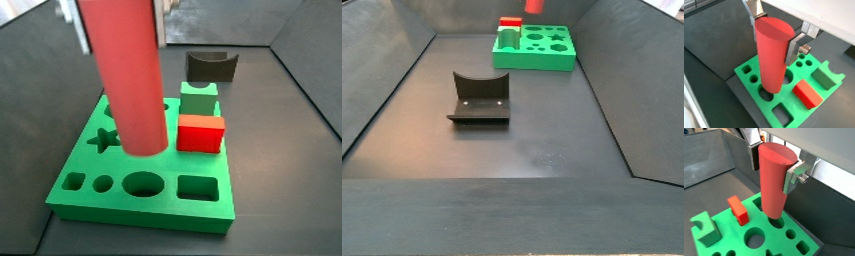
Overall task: Pick up the oval object. Move up. Move to above the board. Insert the oval object.
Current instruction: Insert the oval object.
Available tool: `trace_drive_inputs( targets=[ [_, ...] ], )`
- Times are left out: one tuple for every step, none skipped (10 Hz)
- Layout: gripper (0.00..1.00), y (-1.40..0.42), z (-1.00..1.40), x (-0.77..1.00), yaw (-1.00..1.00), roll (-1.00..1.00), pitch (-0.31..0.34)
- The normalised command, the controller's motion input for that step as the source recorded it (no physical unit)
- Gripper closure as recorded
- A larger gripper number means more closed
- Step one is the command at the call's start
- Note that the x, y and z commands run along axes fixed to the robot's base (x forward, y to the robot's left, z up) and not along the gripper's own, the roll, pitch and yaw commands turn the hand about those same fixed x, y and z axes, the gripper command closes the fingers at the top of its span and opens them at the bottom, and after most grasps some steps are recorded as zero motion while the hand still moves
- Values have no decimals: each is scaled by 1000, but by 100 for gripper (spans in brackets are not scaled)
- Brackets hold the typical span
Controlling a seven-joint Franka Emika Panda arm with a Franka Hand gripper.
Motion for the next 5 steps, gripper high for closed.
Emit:
trace_drive_inputs(
  targets=[
    [100, -206, -394, 0, 0, 0, -119],
    [100, -131, -457, 0, 0, 46, -104],
    [100, -77, -443, -46, 23, 79, -97],
    [100, -83, -417, -83, 34, 89, -99],
    [100, -86, -389, -60, 17, 83, -86]
  ],
)
